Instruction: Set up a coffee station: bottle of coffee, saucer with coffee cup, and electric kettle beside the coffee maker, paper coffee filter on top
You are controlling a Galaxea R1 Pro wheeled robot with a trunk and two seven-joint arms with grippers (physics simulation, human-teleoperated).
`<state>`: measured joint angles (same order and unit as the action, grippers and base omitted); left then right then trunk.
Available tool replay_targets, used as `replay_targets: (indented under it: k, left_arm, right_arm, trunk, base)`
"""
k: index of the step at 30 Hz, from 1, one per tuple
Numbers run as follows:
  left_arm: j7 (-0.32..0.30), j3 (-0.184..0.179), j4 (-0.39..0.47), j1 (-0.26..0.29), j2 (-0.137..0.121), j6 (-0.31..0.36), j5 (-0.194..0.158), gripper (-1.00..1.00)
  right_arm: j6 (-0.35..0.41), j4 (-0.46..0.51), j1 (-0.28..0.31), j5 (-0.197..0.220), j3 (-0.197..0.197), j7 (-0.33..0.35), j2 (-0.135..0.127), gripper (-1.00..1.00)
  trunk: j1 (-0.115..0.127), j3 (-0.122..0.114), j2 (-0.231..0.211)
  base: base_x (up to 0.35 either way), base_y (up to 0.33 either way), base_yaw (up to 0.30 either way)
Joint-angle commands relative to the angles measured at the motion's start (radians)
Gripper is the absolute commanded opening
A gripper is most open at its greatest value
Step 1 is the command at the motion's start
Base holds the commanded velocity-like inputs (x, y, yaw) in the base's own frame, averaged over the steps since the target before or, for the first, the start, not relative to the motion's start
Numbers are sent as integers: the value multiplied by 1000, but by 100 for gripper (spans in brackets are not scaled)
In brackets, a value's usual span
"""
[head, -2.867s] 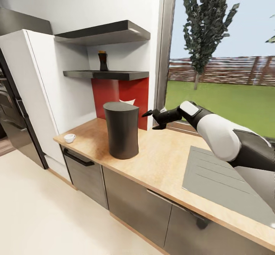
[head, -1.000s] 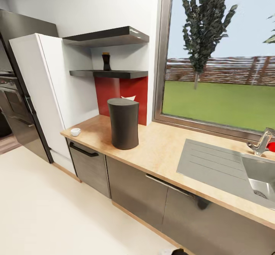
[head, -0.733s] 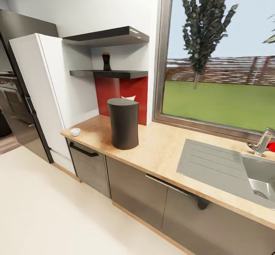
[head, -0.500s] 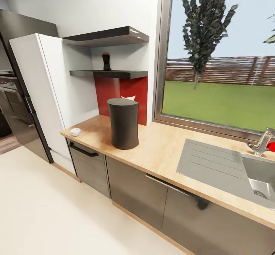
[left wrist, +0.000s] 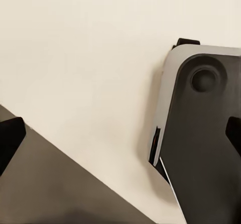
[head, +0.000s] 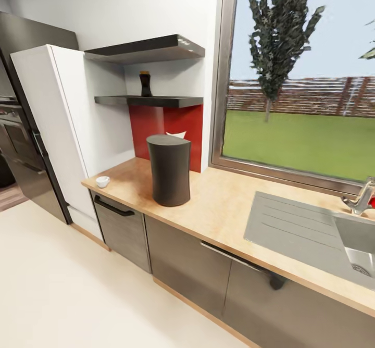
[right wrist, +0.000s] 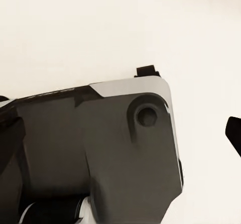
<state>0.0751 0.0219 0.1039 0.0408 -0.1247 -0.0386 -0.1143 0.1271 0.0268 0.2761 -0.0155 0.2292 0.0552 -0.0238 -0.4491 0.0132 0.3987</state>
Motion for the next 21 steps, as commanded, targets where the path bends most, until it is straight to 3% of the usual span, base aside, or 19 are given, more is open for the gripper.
replay_targets:
  k: [1,9,16,21]
  left_arm:
    - [0,1,0,1,0,-4,-10,100]
    - [0,5,1,2,0,-5,-19,100]
    - [0,6,2,2,0,-6,-18,100]
    - [0,5,2,2,0,-6,-18,100]
  right_arm:
    - [6,2,0,-2,5,4,0,100]
    - [2,2,0,0,3,6,6,100]
    - [-70,-2,0,-4,2,10,3,100]
    - [-80,-2,-1,-5,2,12,2,100]
  trunk:
    - [-1,1,1]
    - [-1,1,1]
    - [-1,1,1]
    - [-1,1,1]
  base:
    - [276,171,0]
    - [280,219,0]
    - [238,259,-4]
    - [105,319,-182]
